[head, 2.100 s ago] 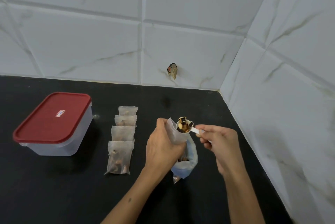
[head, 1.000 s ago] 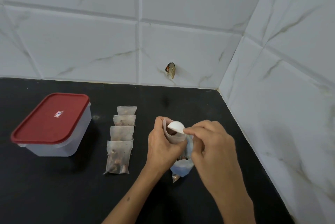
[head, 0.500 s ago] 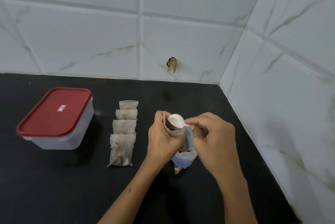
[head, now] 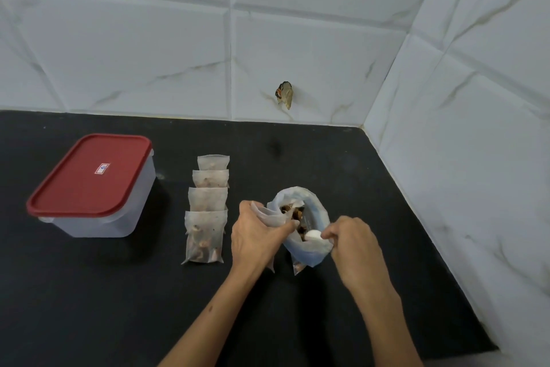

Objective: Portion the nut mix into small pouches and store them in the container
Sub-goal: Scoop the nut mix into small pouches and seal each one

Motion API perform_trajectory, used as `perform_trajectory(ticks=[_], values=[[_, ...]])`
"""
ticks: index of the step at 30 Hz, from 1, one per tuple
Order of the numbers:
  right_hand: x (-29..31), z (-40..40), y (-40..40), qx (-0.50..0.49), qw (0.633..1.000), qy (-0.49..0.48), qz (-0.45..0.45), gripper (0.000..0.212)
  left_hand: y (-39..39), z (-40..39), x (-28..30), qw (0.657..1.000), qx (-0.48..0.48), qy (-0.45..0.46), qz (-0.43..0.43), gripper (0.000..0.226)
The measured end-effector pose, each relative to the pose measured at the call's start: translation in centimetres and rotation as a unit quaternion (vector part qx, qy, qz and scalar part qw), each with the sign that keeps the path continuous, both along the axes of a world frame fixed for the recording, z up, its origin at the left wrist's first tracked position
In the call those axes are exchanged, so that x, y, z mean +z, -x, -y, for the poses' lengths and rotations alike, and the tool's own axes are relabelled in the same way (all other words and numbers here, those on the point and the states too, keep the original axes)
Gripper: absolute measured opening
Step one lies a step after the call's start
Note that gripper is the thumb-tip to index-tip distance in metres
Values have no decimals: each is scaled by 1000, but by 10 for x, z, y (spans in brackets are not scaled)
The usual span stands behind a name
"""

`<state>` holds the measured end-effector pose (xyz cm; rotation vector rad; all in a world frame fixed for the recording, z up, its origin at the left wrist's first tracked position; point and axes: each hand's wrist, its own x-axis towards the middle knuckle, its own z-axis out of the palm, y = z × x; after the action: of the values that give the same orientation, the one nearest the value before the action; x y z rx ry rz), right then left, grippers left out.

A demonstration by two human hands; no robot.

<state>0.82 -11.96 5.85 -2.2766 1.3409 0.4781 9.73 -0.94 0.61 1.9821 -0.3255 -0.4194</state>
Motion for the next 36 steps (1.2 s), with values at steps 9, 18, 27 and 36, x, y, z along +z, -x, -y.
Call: perform_trajectory(ticks=[9, 18, 27, 36], values=[[-27, -34, 15, 135, 973, 169, 79, 29, -1, 4, -17, 995, -39, -37, -83, 44], [-53, -52, 10, 161, 931, 267, 188, 34, -6, 5, -25, 989, -55, -4, -136, 33], [-37, -25, 23, 128, 939, 232, 221, 32, -1, 2, -24, 992, -13, 12, -125, 56], [-58, -56, 15, 147, 933, 259, 204, 26, -3, 6, -34, 985, -14, 6, -171, 40]])
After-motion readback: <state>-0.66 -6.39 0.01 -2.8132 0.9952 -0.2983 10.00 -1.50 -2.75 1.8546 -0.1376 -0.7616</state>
